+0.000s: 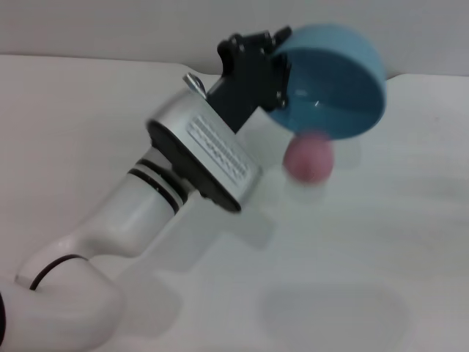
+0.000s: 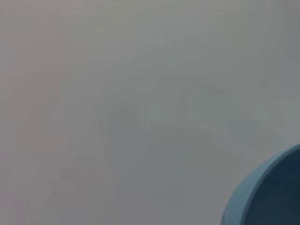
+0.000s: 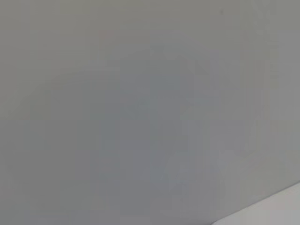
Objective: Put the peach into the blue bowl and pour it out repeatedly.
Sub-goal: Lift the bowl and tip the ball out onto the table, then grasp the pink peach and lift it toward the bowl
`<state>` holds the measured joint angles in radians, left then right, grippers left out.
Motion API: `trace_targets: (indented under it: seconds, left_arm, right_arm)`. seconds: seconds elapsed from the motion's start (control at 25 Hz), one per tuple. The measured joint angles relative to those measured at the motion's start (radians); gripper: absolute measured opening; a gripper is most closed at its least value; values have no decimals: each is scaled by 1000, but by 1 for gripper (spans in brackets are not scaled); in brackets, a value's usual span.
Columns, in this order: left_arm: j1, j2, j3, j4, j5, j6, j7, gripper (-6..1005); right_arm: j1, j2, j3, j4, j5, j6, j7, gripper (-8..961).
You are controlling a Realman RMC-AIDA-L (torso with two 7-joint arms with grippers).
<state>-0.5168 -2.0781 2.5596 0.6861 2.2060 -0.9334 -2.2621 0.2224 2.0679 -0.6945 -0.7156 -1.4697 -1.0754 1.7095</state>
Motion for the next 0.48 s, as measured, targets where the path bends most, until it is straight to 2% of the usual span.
trace_targets:
  seconds: [0.24,0.36,0.48]
  left_arm:
    - [-1,0,64,-40,1,33,322,0]
    - [2,0,68,-40,-4,55,355,0]
    - [2,0,54,-40,-16,73,294,0]
  right_arm:
    - [14,0,-4,14,0,-8,-58,461]
    - [21,0,-7,18,-1,-16,-74,463]
    - [26,0,-8,31,-1,-46,-140,465]
